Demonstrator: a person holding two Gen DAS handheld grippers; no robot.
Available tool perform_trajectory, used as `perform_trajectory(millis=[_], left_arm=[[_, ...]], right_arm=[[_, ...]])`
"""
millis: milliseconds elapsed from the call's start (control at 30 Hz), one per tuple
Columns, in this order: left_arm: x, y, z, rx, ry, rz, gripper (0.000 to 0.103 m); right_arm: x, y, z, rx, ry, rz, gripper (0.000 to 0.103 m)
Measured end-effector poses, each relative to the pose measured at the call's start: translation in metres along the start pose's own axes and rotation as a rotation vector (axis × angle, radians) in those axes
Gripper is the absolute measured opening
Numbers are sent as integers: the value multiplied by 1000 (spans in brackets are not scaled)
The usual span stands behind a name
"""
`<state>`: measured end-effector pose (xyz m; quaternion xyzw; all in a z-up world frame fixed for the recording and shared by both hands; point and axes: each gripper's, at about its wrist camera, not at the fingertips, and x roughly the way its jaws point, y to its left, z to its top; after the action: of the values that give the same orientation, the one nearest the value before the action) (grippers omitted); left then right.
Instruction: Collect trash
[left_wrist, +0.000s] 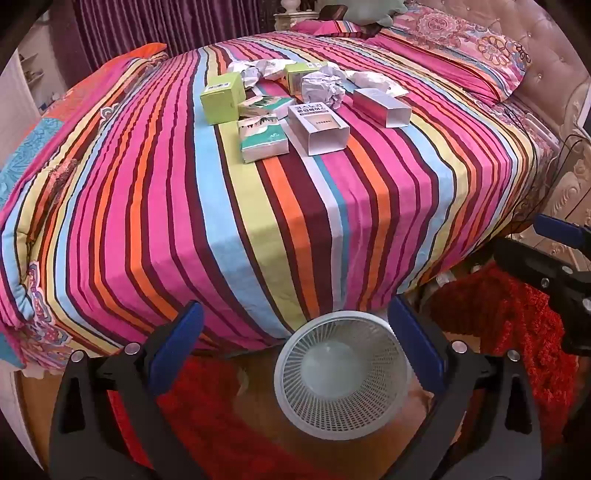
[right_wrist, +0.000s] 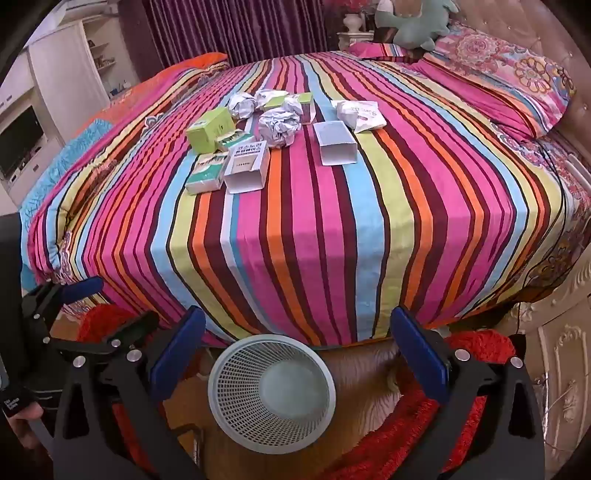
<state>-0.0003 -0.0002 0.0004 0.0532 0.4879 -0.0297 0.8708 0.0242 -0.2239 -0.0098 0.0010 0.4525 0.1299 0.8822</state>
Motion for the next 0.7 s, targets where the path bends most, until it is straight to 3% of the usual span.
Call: perform_trajectory(millis=[700], left_arm=[[-11, -1, -7, 5, -37, 9, 96]], right_arm=[[-10, 0, -3, 3, -26, -7, 96]])
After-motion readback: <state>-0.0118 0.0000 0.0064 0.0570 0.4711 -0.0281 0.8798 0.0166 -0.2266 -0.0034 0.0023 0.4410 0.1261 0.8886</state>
